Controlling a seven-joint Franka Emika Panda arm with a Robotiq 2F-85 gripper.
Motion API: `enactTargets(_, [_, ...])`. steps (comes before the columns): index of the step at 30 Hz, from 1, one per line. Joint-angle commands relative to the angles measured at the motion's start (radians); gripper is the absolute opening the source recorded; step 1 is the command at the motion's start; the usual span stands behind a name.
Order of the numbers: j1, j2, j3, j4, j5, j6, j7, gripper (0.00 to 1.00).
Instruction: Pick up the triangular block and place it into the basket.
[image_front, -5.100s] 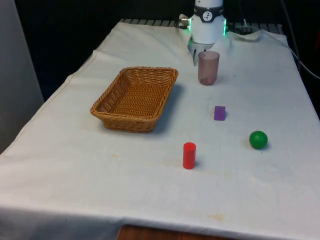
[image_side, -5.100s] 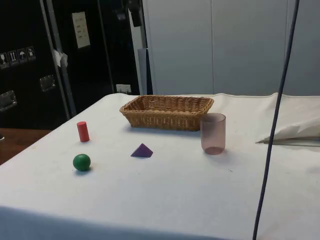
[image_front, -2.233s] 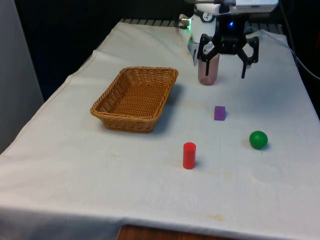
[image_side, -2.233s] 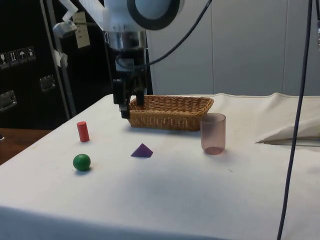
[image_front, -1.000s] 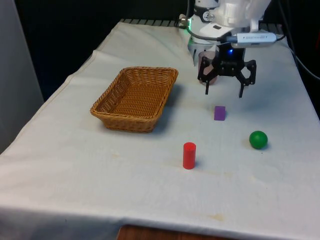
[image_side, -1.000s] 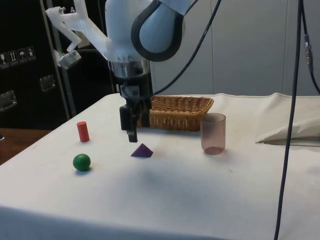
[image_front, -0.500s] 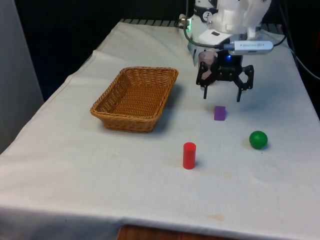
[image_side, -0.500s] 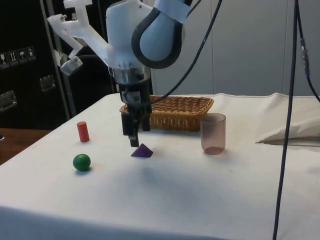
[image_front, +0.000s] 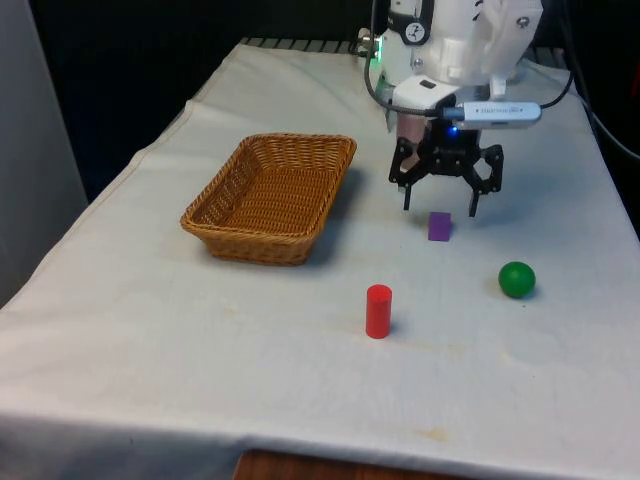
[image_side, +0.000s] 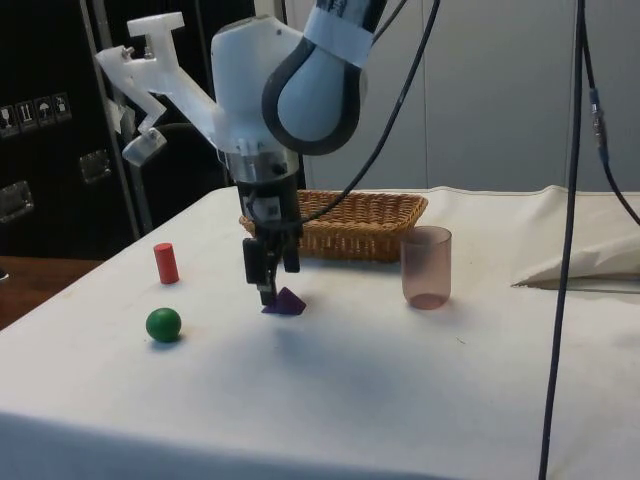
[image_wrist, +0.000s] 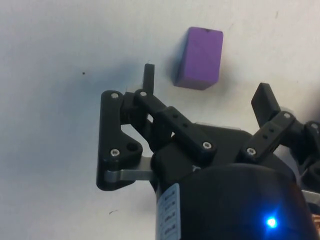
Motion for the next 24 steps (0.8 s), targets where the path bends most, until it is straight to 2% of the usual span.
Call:
enactTargets(1, [-0.001,0.008,0.000,0.000,0.001,0.017,0.000,1.00])
enactTargets(2, [0.000,0.004,0.000,0.000,0.000,0.005,0.000,1.00])
enactTargets(8, [-0.001,0.028,0.000,0.001,0.001,0.042,0.001,1.00])
enactTargets(13, [-0.001,0.036,0.000,0.002,0.001,0.048,0.001,0.99])
enactTargets(16, [-0.001,0.039,0.000,0.002,0.001,0.049,0.001,0.86])
enactTargets(20, [0.000,0.035,-0.001,0.000,0.000,0.039,0.001,0.62])
enactTargets(21, [-0.001,0.040,0.000,0.002,0.001,0.050,0.001,0.62])
enactTargets(22, [-0.001,0.041,0.000,0.003,0.001,0.050,0.001,0.52])
enactTargets(24, [-0.001,0.042,0.000,0.003,0.001,0.050,0.001,0.43])
